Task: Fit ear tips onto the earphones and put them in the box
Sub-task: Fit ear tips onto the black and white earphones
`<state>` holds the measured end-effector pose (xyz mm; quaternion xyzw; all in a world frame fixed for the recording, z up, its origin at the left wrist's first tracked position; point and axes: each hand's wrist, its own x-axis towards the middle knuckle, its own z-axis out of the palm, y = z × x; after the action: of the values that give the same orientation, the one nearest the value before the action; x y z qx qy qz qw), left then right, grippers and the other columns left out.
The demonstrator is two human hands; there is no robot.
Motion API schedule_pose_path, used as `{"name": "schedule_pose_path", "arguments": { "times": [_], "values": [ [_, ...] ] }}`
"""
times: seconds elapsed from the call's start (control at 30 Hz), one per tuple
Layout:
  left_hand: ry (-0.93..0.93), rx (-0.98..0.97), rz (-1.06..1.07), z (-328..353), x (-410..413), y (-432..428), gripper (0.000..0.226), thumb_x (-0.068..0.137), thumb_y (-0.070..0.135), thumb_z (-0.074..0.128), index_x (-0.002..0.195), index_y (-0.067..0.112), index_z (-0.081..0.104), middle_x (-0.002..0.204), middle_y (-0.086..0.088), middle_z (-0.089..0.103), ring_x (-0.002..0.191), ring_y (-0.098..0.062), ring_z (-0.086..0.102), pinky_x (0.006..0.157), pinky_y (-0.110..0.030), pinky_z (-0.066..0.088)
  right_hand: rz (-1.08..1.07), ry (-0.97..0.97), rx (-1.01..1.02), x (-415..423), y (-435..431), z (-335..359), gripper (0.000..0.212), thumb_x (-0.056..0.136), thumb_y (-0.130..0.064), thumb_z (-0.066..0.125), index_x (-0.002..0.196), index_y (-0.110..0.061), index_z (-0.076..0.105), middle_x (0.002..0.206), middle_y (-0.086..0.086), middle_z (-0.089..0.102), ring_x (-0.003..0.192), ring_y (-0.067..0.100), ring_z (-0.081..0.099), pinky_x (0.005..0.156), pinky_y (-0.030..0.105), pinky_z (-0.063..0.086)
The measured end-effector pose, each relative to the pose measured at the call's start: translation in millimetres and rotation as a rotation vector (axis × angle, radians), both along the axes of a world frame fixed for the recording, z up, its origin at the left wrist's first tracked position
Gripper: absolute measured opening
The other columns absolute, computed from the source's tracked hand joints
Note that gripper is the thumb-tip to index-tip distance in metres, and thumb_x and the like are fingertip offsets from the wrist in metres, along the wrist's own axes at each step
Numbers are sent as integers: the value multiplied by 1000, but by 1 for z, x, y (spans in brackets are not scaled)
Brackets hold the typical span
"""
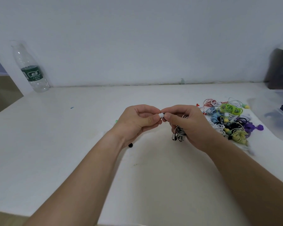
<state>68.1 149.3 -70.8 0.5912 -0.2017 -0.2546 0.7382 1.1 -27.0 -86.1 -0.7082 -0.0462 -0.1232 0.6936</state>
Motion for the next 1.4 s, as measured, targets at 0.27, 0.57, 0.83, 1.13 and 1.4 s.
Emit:
{"name": "schedule_pose_path", "arguments": {
  "times": [0.27, 0.57, 0.83, 1.13, 1.4],
  "values": [
    [8, 4, -41, 1, -1, 2, 21, 69, 9, 74, 90, 5, 71, 83, -12, 75, 76, -19, 72, 71, -22, 58, 74, 57, 75, -2, -3, 3, 16, 90, -5, 65, 96, -12, 78, 79, 9, 69, 65, 16, 52, 58, 28, 46],
    [-10, 51, -64, 3, -3, 3, 20, 64, 9, 78, 82, 7, 69, 82, -14, 73, 71, -19, 71, 69, -23, 58, 85, 5, -64, -6, -6, 8, 15, 80, -20, 71, 87, -27, 82, 72, 4, 68, 62, 16, 55, 58, 29, 50],
    [-60, 71, 25, 1, -4, 0, 17, 72, 7, 77, 88, 4, 72, 79, -11, 75, 74, -20, 73, 71, -23, 58, -42, -54, -156, -6, -2, 9, 14, 88, -5, 71, 93, -15, 77, 69, 13, 66, 59, 15, 53, 57, 26, 47],
    [-44, 26, 19, 1, -2, 0, 14, 82, 2, 72, 96, 1, 73, 85, -14, 75, 79, -20, 73, 75, -23, 57, -1, 14, 27, -3, -1, 4, 13, 88, -10, 70, 91, -17, 80, 76, 8, 69, 62, 17, 51, 59, 32, 45],
    [-38, 37, 13, 2, -5, 0, 23, 67, 10, 77, 89, 4, 73, 83, -14, 75, 77, -22, 74, 73, -23, 58, 29, 7, -11, -5, -6, 7, 14, 78, -21, 73, 89, -19, 80, 74, 10, 67, 60, 17, 52, 58, 31, 46]
  ]
}}
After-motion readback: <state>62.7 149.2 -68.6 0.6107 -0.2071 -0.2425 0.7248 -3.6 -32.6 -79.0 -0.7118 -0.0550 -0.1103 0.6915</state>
